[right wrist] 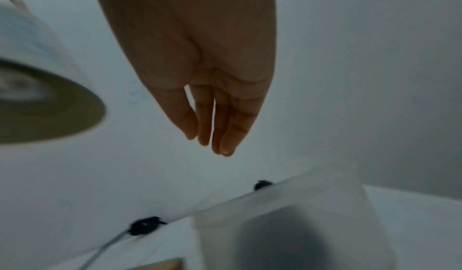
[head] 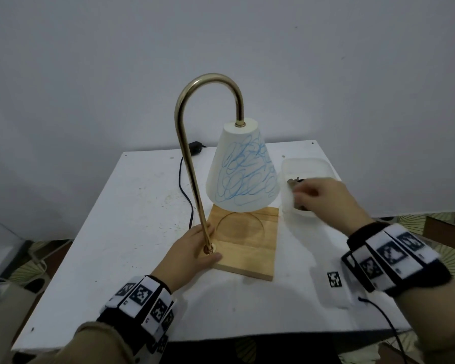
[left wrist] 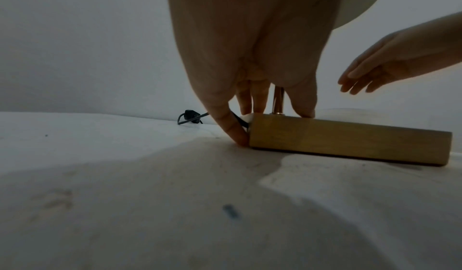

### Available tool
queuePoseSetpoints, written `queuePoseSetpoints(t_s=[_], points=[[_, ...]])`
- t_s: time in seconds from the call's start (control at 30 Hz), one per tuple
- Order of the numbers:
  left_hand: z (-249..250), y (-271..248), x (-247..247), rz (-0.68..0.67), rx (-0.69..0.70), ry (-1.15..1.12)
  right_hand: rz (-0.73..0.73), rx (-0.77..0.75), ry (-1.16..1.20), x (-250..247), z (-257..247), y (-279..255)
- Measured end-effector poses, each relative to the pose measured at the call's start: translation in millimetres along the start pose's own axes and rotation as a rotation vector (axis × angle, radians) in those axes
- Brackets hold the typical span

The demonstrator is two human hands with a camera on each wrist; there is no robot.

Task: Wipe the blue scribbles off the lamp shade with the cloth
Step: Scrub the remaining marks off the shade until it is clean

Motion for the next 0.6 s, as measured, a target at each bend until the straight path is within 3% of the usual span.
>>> queuePoseSetpoints(t_s=[0.07, 0.2, 0.27, 0.47, 0.6], points=[[-2, -1, -1, 0.009, -0.014, -0.022, 0.089, 0.078, -0.026, -12, 18, 21], [-3, 0, 1, 0.022, -0.019, -0.04, -0.174, 0.197, -0.292, 28, 62, 67], [-3, 2, 2, 0.024, -0.016, -0.048, -0.24, 0.232, -0.362, 40, 74, 77], [-7, 9, 3, -0.017, -0.007, -0.055, -0.201, 0.239, -0.493, 48, 76, 85], [-13, 15, 0, -0.082, -0.018, -0.109, -0.141, 0.256, -0.355, 44, 84, 86]])
Point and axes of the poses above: each hand's wrist, its own y-axis towards the middle knuckle, its own x-axis out of the palm, z = x × y, the point moved 10 cm from there along y, towards the middle knuckle, and after that the axes turned 8 degrees about -z, right-handed, at the moved point
